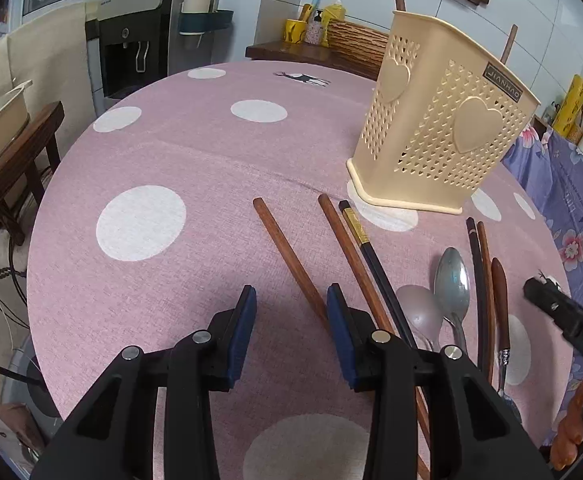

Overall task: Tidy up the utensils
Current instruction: 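Move the left tool back to the remaining chopsticks on the table, then grasp a brown wooden chopstick with the left gripper while the right gripper grasps a wooden-handled spoon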

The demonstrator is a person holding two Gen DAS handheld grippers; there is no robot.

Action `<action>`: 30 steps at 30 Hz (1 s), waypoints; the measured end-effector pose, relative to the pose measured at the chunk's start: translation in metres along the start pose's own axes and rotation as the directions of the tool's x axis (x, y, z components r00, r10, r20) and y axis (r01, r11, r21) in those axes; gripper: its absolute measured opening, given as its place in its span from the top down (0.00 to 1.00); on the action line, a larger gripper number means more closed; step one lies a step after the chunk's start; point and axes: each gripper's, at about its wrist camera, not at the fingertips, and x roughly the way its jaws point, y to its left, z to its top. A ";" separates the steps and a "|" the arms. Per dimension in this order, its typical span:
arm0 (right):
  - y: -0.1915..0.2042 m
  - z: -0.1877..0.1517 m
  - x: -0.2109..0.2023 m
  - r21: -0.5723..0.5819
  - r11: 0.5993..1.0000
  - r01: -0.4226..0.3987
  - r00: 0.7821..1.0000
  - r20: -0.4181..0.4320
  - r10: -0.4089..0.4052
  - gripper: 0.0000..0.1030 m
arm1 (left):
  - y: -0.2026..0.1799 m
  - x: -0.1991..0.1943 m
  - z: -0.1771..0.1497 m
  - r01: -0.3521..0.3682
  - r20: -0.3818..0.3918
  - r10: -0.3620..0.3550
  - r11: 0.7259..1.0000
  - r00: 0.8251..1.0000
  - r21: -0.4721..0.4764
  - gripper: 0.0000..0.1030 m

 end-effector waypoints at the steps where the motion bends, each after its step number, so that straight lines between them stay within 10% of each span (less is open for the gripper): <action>1: 0.004 -0.002 0.003 -0.005 1.000 -0.002 1.000 -0.017 0.001 0.54 | 0.001 0.000 0.001 0.003 -0.001 -0.003 1.000 1.000 -0.004 0.64; 11: 0.013 -0.006 0.019 -0.024 0.998 0.066 0.996 -0.059 -0.068 0.78 | 0.011 -0.004 -0.001 -0.005 0.004 0.005 1.000 1.000 -0.021 0.64; 26: 0.013 0.008 0.031 0.033 0.997 0.069 0.995 -0.071 -0.067 0.81 | -0.001 0.019 0.026 -0.016 -0.029 0.015 1.000 0.999 -0.025 0.65; 30: 0.014 0.009 0.032 0.051 0.996 0.067 0.996 -0.068 -0.064 0.82 | -0.011 0.028 0.033 -0.058 -0.028 0.058 0.998 0.998 0.012 0.79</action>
